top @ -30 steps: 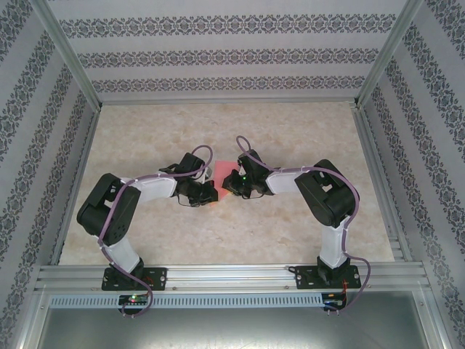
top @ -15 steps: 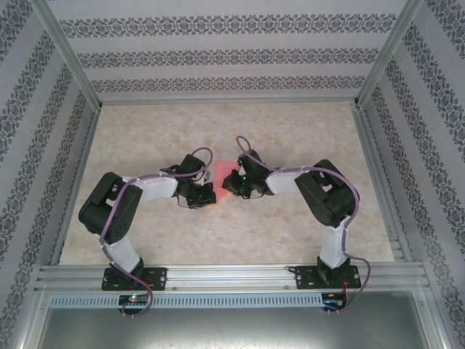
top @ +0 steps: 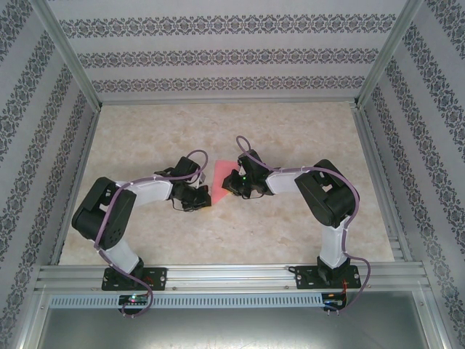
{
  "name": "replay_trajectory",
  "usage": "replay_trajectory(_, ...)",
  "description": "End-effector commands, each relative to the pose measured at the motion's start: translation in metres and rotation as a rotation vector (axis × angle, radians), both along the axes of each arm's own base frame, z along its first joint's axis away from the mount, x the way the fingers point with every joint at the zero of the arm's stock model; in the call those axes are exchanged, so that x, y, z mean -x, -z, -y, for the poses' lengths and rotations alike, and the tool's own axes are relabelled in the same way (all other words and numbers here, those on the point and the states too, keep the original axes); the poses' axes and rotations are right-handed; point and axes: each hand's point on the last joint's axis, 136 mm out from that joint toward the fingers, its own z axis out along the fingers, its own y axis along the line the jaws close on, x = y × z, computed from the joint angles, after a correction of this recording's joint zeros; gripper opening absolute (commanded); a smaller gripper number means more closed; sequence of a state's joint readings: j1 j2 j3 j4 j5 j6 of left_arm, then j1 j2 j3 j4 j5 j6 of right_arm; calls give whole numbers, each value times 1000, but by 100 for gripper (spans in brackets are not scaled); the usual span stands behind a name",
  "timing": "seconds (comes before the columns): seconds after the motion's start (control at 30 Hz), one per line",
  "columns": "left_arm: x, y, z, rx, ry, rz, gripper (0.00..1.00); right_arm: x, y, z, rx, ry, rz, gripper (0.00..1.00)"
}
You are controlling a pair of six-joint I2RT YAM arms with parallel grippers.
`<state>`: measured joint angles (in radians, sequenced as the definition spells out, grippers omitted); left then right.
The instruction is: Fold a paper plane with a square sheet of paper (pick it up from the middle)
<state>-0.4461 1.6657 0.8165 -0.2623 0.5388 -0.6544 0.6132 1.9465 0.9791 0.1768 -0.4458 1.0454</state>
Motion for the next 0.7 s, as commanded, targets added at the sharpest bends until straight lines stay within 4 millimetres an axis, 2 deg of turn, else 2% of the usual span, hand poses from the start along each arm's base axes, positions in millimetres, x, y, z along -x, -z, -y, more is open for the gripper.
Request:
replay_trajectory(0.0, 1, -12, 2, 41, 23, 14, 5, 25, 51, 28, 165, 34, -118, 14)
replay_trajectory(0.13, -12, -29, 19, 134, 26, 54, 4, 26, 51, 28, 166, 35, -119, 14)
replay_trajectory(0.33, -20, -29, 20, 115, 16, 57, 3, 26, 52, 27, 163, 34, -123, 14)
replay_trajectory(0.53, -14, -23, -12, -68, -18, 63, 5, 26, 51, 27, 162, 35, -121, 14)
replay_trajectory(0.6, -14, -28, -11, -53, -11, 81, 6, 25, 51, 26, 161, 30, -120, 14)
replay_trajectory(0.67, -18, -36, 2, 19, 5, 103, 6, 25, 51, 26, 161, 30, -121, 14)
